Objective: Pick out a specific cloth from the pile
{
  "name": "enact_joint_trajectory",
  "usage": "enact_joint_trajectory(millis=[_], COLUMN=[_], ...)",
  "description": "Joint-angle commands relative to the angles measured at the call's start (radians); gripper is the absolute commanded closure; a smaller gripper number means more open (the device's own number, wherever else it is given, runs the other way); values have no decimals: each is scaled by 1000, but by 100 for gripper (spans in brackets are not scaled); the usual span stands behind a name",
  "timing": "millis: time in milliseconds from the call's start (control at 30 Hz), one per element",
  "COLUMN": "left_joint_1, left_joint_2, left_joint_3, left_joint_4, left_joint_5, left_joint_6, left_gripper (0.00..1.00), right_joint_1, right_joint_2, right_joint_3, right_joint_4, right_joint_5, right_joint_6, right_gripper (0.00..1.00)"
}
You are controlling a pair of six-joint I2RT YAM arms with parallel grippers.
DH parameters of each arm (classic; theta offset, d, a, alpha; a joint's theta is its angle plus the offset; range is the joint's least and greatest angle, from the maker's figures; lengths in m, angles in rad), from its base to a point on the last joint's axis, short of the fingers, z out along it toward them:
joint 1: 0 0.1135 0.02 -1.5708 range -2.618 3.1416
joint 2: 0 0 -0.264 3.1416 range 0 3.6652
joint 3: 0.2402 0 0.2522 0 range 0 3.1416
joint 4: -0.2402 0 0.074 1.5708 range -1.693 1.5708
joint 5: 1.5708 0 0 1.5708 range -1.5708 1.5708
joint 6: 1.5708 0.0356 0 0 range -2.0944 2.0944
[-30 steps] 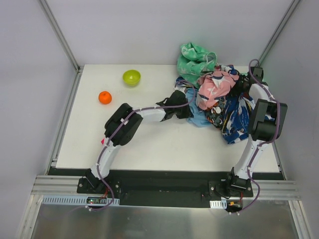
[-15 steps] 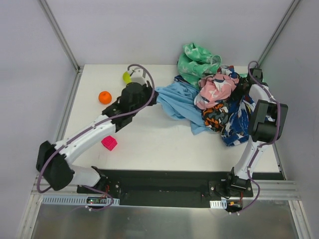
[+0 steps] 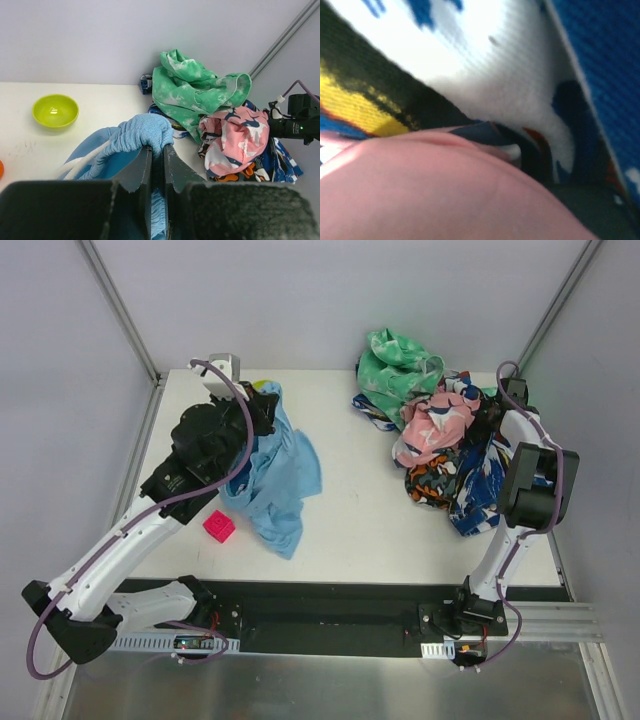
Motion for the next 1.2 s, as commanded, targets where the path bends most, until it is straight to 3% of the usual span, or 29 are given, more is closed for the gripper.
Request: enact_joint_trajectory(millis=[0, 233, 433, 633, 800, 833, 1000, 1167], left_joint_1=[5, 5, 5, 5, 5, 5, 8, 11], left_joint_2=[34, 135, 199, 228, 273, 294, 443, 583], left_joint_3=[126, 252, 315, 225, 87, 70, 35, 19], left_joint_4=[22, -40, -49, -51, -69, -75, -122, -179], left_joint_5=[61, 107, 128, 36, 44, 47, 44, 78], left_joint_6=[71, 97, 94, 54, -25, -42, -102, -170], left_gripper=[100, 100, 100, 100, 100, 100, 100, 100], right_joint_1=[-9, 74, 167, 246, 293, 298, 313, 316], right_joint_2=[-17, -128, -206, -289, -373, -392, -510, -678], right_joint_3=[-43, -37, -10, -60, -81, -84, -127, -262], right_joint_4=[-117, -184, -298, -313, -332, -336, -347, -296], right_joint_5=[234, 374, 605, 687, 685, 684, 687, 543], right_joint_6=[-128, -229, -298, -312, -317, -318, -320, -370], right_gripper=[96, 82, 67, 38, 15, 1, 4, 4])
